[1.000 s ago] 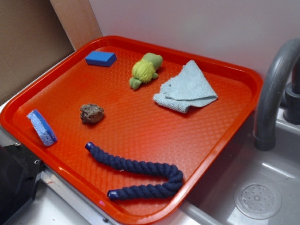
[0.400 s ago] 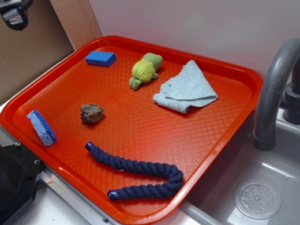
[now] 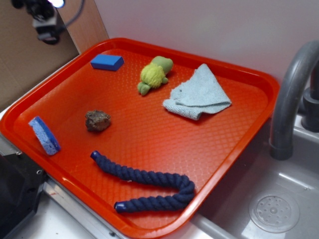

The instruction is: Grab the blue block.

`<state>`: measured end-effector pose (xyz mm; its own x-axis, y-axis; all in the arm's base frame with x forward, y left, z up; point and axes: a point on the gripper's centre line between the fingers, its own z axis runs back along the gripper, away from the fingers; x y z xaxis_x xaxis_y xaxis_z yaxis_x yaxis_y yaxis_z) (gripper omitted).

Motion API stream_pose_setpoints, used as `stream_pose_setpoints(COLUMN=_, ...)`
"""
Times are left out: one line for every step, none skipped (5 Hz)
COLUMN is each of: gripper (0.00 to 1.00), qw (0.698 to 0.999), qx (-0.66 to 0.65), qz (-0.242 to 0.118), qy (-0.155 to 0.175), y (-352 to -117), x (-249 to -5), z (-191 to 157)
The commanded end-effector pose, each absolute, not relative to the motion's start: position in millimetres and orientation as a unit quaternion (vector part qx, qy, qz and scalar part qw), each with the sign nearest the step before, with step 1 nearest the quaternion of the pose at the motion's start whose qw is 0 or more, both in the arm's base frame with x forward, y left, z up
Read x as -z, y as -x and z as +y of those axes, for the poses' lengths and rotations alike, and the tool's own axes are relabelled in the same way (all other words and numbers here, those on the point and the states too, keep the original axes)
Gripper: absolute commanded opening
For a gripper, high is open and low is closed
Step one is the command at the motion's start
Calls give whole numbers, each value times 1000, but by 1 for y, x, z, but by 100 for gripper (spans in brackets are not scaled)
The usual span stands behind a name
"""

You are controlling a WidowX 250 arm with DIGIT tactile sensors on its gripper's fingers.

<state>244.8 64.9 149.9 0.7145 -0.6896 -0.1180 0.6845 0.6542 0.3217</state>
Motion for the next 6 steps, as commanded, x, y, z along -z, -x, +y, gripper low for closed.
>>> stream_pose_setpoints(gripper=100, qw=875, qx=423, qz=11, qy=-234, y=-276, x=-119, z=64)
stream_pose_setpoints(gripper=100, qw=870, qx=431, qz=39, qy=-235, y=-288, x=-101, z=72)
stream_pose_setpoints(gripper=100, qw=869, qx=431, qz=72, qy=-234, y=-299, x=-83, z=81)
stream_pose_setpoints(gripper=100, qw=866, qx=432, qz=98, qy=-232, y=-304, x=-70, z=92)
stream_pose_setpoints(gripper=100, qw=856, qx=452, qz=130, qy=-216, y=-309, x=-56, z=102)
stream_pose_setpoints(gripper=100, qw=853, qx=465, qz=137, qy=-193, y=-308, x=-45, z=107)
